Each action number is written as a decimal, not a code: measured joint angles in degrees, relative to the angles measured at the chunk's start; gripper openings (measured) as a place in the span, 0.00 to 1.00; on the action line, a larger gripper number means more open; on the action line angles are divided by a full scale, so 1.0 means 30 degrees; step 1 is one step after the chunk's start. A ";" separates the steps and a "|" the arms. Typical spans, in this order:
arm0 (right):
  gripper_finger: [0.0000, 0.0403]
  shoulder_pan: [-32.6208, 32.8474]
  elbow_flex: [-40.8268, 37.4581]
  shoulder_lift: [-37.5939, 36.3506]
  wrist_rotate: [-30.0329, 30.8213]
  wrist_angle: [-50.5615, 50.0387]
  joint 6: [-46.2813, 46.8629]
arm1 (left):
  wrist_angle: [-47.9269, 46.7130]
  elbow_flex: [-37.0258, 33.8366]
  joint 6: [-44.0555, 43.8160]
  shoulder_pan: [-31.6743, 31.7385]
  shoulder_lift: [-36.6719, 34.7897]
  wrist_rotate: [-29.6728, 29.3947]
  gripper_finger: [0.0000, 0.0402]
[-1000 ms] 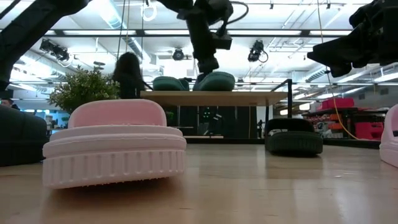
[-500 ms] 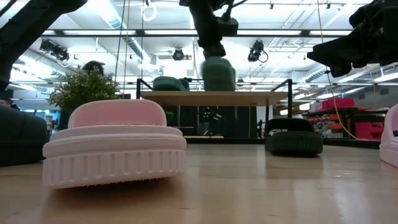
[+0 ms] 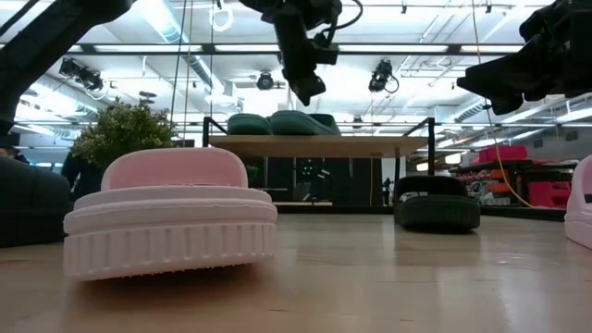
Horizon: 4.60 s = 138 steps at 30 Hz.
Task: Pick and place slides into the shelf
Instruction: Put the green slide on the shelf
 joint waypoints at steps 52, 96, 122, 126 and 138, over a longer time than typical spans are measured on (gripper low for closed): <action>0.41 0.0000 -0.0006 -0.0005 0.0005 0.0005 -0.0138 | -0.8384 -0.0015 -1.2674 -0.5695 0.0000 0.6576 0.01; 0.41 0.0000 -0.0007 -0.0002 0.0005 0.0088 -0.0241 | -0.6740 -0.0299 -1.1913 -0.3832 0.0991 0.5666 0.00; 0.02 0.0000 0.3217 0.2302 0.2501 0.3569 -0.1657 | -1.0434 0.3308 -0.9913 -0.6963 -0.3123 0.0314 0.02; 0.01 -0.0243 0.6705 0.5094 0.3735 0.1767 -0.2054 | -1.0759 0.3308 -1.0422 -0.7006 -0.5499 0.0329 0.05; 0.01 -0.5824 2.0279 1.8080 0.4011 -0.9916 0.0084 | -1.0310 0.3308 -0.7337 -0.6981 -0.9540 0.0347 0.07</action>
